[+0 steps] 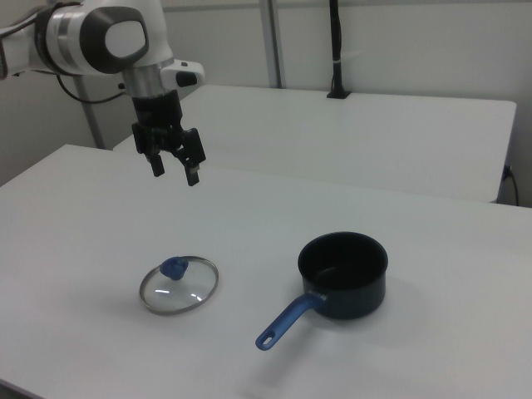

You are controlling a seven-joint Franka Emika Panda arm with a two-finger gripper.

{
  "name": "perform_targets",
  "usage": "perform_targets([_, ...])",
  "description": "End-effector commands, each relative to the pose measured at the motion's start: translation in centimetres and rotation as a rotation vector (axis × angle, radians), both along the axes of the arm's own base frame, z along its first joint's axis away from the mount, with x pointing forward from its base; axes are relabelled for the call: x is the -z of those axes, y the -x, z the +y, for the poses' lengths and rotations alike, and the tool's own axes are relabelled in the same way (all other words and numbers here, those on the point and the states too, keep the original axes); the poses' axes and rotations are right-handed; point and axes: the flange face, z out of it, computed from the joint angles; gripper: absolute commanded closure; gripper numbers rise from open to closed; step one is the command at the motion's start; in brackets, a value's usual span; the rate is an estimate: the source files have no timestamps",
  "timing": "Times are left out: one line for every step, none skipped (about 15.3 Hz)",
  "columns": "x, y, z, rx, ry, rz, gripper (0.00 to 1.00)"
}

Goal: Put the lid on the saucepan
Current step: 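Move the gripper over the glass lid and lower onto its blue knob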

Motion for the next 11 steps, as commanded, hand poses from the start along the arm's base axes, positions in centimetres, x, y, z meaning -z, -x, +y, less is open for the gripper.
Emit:
perform_targets([0.4, -1.3, 0.9, -0.018, 0.014, -0.048, 0.0])
perform_targets([1.4, -1.7, 1.1, -0.021, 0.008, -0.043, 0.0])
perform_targets([2.2, -2.0, 1.2, -0.022, 0.003, -0.031, 0.0])
perform_targets([3.0, -1.9, 1.4, -0.026, 0.002, -0.016, 0.0])
perform_targets([3.6, -1.8, 1.9, -0.034, 0.0, -0.004, 0.0])
perform_targets([4.2, -1.8, 2.6, -0.047, 0.0, 0.009, 0.0])
perform_targets([5.4, -1.7, 3.0, -0.058, 0.0, 0.029, 0.0])
perform_targets([6.8, -1.7, 3.6, -0.078, 0.003, 0.037, 0.0])
perform_targets([8.0, -1.4, 4.3, -0.092, 0.005, 0.043, 0.0])
perform_targets([10.1, -0.5, 4.9, -0.11, 0.016, 0.083, 0.0])
perform_targets([11.3, -0.1, 5.0, -0.114, 0.021, 0.106, 0.0])
